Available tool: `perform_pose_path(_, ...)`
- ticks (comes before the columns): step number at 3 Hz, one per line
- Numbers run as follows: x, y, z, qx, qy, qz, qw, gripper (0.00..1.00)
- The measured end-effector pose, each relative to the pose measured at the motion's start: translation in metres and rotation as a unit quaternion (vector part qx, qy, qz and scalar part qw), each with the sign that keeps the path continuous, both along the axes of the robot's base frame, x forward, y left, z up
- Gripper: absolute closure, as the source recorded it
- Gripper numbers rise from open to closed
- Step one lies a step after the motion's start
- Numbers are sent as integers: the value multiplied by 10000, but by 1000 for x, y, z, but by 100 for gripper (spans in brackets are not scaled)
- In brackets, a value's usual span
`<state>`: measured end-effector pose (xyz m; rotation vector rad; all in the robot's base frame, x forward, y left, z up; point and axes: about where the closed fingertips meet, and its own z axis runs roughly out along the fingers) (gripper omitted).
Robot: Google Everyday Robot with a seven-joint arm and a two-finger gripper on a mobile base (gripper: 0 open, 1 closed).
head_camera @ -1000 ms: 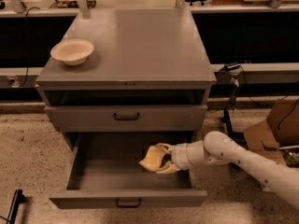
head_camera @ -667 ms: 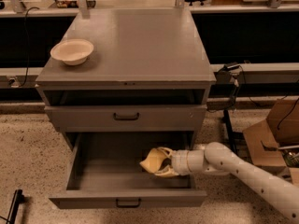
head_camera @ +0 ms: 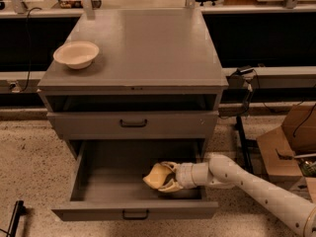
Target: Place sponge into top drawer
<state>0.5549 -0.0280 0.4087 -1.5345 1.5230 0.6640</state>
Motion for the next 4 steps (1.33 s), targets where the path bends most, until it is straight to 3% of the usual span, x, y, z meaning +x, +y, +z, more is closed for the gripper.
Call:
perform_pose_path(1,-1,3,-1,9,9,19,10000,13)
perform_pose_path(2,-1,4,-1,16,16,35,10000,0)
perform_pose_path(4,-5,7,13,112,35,-42,9999,0)
